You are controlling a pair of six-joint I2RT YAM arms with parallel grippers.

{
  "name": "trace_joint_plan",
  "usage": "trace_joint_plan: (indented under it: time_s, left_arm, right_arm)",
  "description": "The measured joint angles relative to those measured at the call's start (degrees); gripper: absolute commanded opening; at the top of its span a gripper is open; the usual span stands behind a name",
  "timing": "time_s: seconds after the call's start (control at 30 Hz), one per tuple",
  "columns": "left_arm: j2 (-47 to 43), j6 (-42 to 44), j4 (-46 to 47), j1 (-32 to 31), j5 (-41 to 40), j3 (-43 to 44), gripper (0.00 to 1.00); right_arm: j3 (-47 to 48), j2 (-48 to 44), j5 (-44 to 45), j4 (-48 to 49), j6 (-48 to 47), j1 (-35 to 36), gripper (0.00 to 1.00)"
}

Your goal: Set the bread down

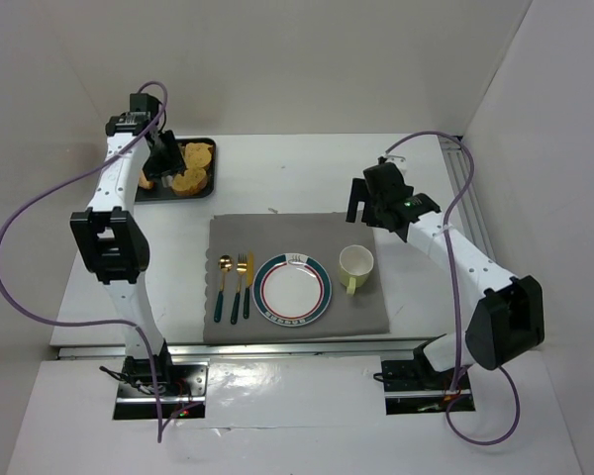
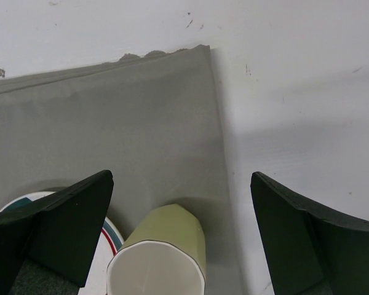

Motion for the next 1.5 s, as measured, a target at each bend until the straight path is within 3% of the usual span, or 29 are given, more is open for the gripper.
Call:
trace_joint_plan:
  time_s: [0.5,0.93,1.07,1.27,1.5]
  left_arm:
    - [10.80,-2.86,1.36,2.80,0.42,9.68,0.67]
    - [16.48,-4.26,4.74,4.74,6.23,14.21,0.66]
    - [16.65,-4.46,5.25,5.38,6.29,14.21,0.53]
    - [16.57,-4.52,5.35,5.97,6.29,13.81,0.18]
    - [10.67,-3.96,6.34,5.92,5.70,5.90,0.02]
  right_arm:
    - [1.44,3.23,0.02,-0.04,-0.13,0.81,1.00]
    - [2.05,3.67,0.76,-0.09,-0.15,2.27,1.00]
    - [2.05,3.69,1.11,-0.09,-0.15,2.27,1.00]
    - [2.10,4.13,1.40,-0.13,-0.11,2.82,1.00]
    - [2.16,4.76,1.81,-0.11,-0.07,4.46,1.00]
